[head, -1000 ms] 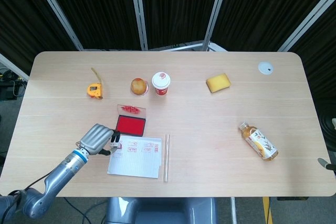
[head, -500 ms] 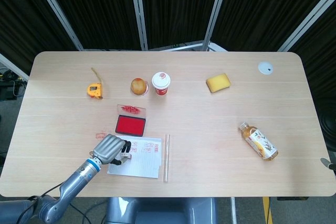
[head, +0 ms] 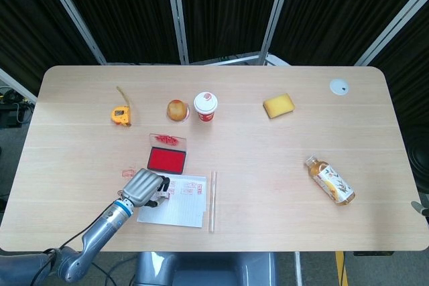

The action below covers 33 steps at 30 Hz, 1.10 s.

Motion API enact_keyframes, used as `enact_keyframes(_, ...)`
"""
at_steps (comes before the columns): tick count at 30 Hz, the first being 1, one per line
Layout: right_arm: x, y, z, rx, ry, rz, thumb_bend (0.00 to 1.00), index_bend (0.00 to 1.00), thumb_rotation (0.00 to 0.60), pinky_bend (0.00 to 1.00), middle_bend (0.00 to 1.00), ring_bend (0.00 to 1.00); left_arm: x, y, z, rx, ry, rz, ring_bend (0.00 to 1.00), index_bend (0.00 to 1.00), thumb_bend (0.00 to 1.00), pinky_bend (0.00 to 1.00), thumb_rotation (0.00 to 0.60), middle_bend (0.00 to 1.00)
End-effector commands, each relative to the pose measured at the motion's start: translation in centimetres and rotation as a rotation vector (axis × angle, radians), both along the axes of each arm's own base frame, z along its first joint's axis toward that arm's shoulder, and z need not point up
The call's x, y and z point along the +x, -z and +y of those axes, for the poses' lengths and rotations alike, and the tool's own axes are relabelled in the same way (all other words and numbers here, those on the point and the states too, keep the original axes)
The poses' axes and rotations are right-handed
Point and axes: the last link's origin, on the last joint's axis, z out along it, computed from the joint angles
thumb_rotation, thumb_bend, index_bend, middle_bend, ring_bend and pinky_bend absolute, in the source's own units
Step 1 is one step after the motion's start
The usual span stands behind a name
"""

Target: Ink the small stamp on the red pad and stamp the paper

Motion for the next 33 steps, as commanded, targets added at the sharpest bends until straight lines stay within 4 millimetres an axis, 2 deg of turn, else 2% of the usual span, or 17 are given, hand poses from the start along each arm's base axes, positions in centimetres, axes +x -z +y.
enact_keyframes(1,0.0,0.0,0.0,0.000,0.002,0.000,0.00,0.00,0.600,0.00,0.00,0.00,0.2,0.1,0.1,-0.001,0.003,-0.002,0.81,0.60,0.40,0.87,0.600,0.56)
enact_keyframes(33,-0.2,-0.2,0.0,-0.006,0.004,-0.003,0.00,0.00,0.600,0.00,0.00,0.00,0.4,1.6,-0.6,-0.027,0.013,0.021,0.81,0.60,0.41,0.87,0.600,0.56)
